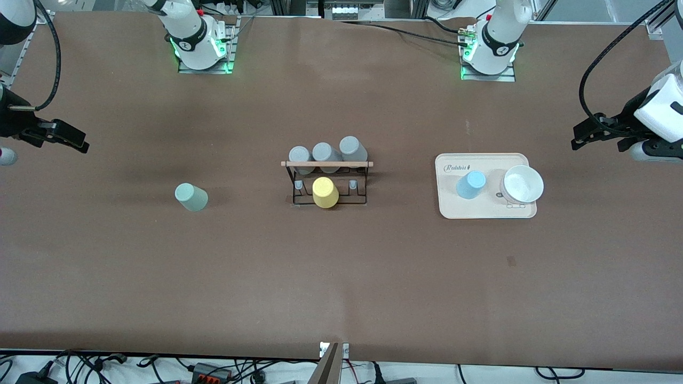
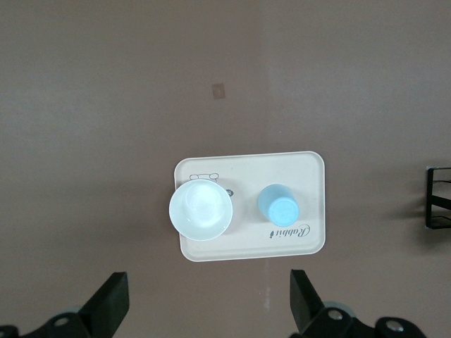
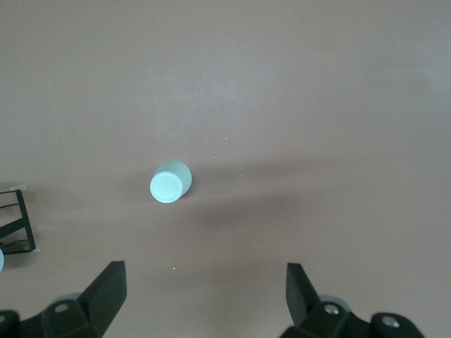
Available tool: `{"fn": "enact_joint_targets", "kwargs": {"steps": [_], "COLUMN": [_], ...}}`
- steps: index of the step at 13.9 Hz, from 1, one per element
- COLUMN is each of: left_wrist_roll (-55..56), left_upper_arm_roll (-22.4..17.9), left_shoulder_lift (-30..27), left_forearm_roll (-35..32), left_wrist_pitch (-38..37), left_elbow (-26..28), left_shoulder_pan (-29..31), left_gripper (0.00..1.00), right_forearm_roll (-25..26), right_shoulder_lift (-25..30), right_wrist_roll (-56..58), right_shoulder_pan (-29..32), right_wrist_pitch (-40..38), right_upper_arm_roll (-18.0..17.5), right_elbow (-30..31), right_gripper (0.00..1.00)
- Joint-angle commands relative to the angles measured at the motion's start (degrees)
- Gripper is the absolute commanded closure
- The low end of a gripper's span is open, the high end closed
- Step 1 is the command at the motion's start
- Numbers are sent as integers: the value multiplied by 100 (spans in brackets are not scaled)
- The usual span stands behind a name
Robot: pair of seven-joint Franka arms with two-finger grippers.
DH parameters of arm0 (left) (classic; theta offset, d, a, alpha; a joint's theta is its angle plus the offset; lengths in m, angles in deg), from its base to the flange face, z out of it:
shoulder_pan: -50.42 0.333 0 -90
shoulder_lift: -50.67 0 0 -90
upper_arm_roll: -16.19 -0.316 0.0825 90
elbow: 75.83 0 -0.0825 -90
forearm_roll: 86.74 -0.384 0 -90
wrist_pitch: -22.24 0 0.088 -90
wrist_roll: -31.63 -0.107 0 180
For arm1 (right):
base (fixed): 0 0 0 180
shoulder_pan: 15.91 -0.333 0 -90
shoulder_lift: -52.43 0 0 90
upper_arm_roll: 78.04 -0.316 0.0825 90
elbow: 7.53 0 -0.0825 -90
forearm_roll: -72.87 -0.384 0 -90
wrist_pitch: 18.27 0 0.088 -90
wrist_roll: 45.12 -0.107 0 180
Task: Hang scattered cups on rack with three cups
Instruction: 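Move the left gripper down over the light blue cup on the tray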
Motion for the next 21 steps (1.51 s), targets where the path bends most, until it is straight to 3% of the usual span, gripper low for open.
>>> {"fn": "enact_joint_targets", "kwargs": {"steps": [1, 9, 15, 19, 21], "left_wrist_roll": [-130, -148, -87, 273, 458], "left_upper_arm_roll": [21, 30, 126, 153, 354], "left_shoulder_lift": [446, 1905, 2135, 2232, 2180], "left_forearm_roll": [-123, -70, -70, -61, -61], "left_wrist_pitch": [-37, 77, 1964, 2239, 2266], "left_elbow": [-139, -509, 896, 1292, 1503], "left_shoulder_pan": [-57, -689, -822, -822, -779], "left_gripper": [0, 0, 0, 0, 0], "right_forearm_roll": [-56, -56, -56, -65, -56], "right_shoulder_lift": [27, 18, -25, -52, -52], "right_wrist_roll": [6, 24, 25, 25, 42], "right_shoulder_pan": [26, 27, 18, 44, 44], "right_wrist_pitch": [-112, -472, -710, -832, -877], "right_upper_arm_roll": [-2, 7, -2, -2, -2], "right_elbow": [23, 14, 23, 58, 75], "right_gripper": [0, 0, 0, 0, 0]}}
